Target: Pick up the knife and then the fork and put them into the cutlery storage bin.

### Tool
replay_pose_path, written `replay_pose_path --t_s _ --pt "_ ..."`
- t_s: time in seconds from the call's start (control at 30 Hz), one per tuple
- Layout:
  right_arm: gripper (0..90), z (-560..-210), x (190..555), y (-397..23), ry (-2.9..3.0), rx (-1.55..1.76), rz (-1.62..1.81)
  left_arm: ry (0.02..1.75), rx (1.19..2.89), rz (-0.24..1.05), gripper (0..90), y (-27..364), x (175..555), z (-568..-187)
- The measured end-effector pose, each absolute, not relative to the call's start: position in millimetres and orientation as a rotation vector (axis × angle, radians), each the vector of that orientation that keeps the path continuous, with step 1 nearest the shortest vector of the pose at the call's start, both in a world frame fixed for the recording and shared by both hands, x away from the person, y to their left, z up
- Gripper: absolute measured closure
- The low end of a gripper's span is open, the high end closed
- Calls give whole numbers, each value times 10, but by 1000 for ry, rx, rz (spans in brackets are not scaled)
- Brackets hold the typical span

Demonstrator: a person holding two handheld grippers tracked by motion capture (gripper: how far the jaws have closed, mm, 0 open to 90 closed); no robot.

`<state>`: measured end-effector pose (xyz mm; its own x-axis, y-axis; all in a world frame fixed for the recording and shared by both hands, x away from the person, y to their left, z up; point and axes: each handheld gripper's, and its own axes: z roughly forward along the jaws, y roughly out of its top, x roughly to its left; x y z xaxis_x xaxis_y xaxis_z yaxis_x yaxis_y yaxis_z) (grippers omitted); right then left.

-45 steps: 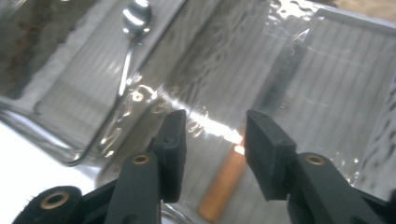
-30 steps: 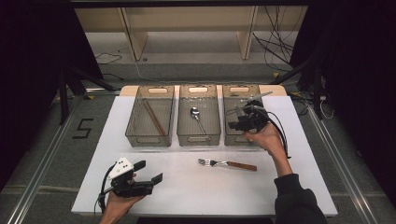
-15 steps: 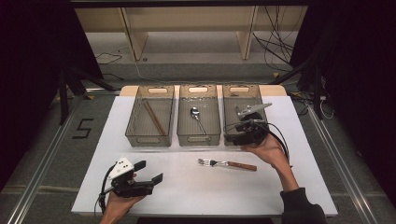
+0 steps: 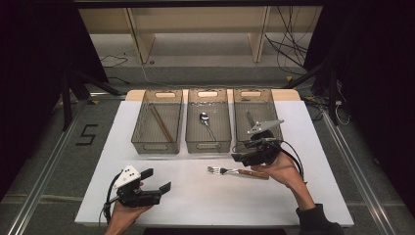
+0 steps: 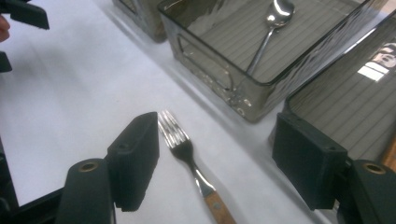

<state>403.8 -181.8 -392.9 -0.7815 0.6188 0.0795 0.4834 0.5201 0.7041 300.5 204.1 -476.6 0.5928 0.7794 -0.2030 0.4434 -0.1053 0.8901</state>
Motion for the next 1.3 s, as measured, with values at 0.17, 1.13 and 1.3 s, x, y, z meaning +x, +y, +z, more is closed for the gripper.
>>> replay_pose_path --t_s 0.17,1.13,1.3 --pt "311 -3946 4007 -1784 2590 924 1100 1012 1736 386 118 2048 3006 -4766" --pt "321 -4253 3963 -1759 2772 860 822 1005 1742 391 118 2041 3003 -4764" --pt "352 -4381 4030 -1771 2814 877 735 1005 1743 392 118 2039 3002 -4765"
